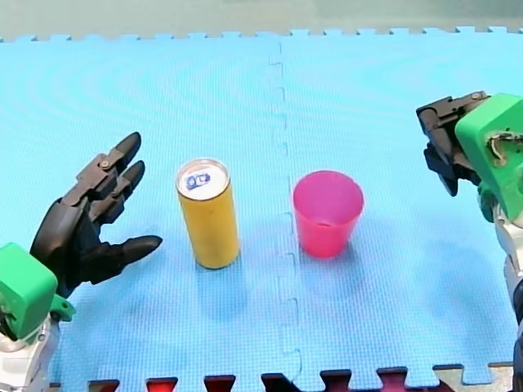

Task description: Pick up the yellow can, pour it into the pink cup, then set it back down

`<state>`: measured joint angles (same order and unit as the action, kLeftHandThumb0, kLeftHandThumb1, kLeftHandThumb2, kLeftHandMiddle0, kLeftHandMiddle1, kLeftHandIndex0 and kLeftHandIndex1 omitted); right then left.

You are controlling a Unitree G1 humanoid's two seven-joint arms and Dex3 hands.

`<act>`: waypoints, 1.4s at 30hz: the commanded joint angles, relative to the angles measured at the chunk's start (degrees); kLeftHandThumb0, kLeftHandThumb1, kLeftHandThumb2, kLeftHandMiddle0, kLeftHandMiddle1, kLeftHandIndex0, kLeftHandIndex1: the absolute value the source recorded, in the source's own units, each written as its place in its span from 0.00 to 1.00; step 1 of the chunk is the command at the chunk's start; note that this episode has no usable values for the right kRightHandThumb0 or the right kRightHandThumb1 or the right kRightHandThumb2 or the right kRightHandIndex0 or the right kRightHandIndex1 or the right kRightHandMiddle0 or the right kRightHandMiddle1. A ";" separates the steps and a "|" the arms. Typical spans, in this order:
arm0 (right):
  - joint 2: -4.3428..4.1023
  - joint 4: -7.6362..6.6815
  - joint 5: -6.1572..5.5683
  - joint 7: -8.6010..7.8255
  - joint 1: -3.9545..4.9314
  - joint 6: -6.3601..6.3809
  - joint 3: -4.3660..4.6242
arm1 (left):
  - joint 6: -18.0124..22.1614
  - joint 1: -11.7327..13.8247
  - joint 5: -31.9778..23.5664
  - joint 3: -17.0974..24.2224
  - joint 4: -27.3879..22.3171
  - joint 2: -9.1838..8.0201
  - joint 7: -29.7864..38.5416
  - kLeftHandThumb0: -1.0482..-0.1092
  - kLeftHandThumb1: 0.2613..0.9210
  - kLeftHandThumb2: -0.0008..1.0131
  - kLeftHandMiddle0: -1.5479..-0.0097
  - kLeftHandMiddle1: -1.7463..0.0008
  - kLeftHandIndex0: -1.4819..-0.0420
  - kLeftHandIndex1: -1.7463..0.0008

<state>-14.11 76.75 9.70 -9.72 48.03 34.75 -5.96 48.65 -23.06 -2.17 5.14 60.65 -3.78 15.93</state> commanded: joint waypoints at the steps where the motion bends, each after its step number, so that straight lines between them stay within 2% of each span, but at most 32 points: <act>1: -0.16 0.07 -0.09 -0.06 -0.01 0.33 -0.03 | -0.01 0.06 -0.17 0.11 -0.03 -0.32 0.10 0.12 0.74 0.00 0.87 1.00 0.88 1.00; 28: -0.13 0.05 0.08 -0.01 0.00 0.53 0.15 | -0.09 -0.34 -0.07 -0.10 0.05 -0.51 -0.09 0.11 0.75 0.00 0.87 1.00 0.88 1.00; 42: -0.24 0.05 -0.24 -0.32 0.12 0.31 -0.11 | -0.45 -0.04 -0.04 -0.35 -0.74 -0.21 -0.24 0.11 0.75 0.00 0.87 1.00 0.87 1.00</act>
<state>-14.09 76.80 9.69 -9.95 48.03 35.11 -5.93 48.41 -23.12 -2.24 4.83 60.14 -3.87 15.82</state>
